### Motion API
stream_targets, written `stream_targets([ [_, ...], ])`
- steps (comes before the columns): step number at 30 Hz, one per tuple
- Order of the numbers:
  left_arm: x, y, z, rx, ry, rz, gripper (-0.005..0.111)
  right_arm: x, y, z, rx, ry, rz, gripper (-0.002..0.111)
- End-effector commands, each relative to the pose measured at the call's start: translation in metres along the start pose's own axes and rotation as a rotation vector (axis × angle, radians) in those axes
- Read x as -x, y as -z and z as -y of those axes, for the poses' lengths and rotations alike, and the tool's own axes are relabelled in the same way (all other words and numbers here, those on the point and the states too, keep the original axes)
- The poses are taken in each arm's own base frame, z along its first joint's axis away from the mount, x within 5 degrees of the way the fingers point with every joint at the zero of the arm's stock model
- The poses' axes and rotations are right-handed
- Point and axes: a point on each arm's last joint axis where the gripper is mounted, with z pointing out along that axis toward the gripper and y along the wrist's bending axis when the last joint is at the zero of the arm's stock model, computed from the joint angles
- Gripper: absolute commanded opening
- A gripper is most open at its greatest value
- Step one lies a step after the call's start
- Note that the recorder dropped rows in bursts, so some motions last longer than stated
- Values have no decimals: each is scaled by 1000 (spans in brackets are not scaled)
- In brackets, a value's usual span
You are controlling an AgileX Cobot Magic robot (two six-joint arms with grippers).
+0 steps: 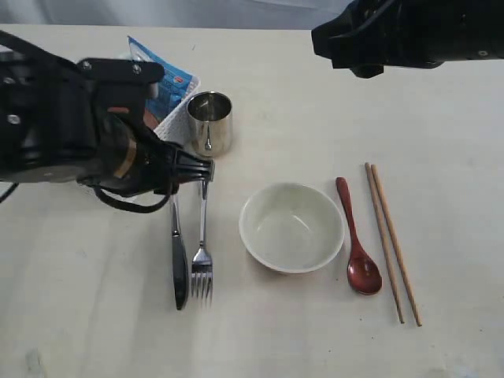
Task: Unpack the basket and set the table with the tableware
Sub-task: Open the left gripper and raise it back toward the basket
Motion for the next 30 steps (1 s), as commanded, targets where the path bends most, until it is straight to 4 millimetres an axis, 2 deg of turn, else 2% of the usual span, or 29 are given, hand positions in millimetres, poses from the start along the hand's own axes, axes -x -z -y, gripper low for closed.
stream_targets([
  [1,19,43,-13,-37,-57,181,52,1,3,1,-6,-4,10,60],
  [6,34,67,-24,6,-210,374,52,1,3,1,-6,-4,10,60],
  [8,40,69,-27,59,-241,411,52,1,3,1,-6,-2,10,60],
  [11,55,67,-38,139,-195,418,53,1,2,1,-6,1,9,60],
  [16,85,49,-60,184,-183,392,66,1,2,1,-7,21,8,60],
  [21,117,21,-81,176,-169,279,66,2,2,2,-16,34,22,60],
  [25,133,-5,-82,142,-248,151,66,4,2,3,-29,42,37,60],
  [30,149,-30,-69,77,-345,49,66,4,2,3,-33,54,34,60],
])
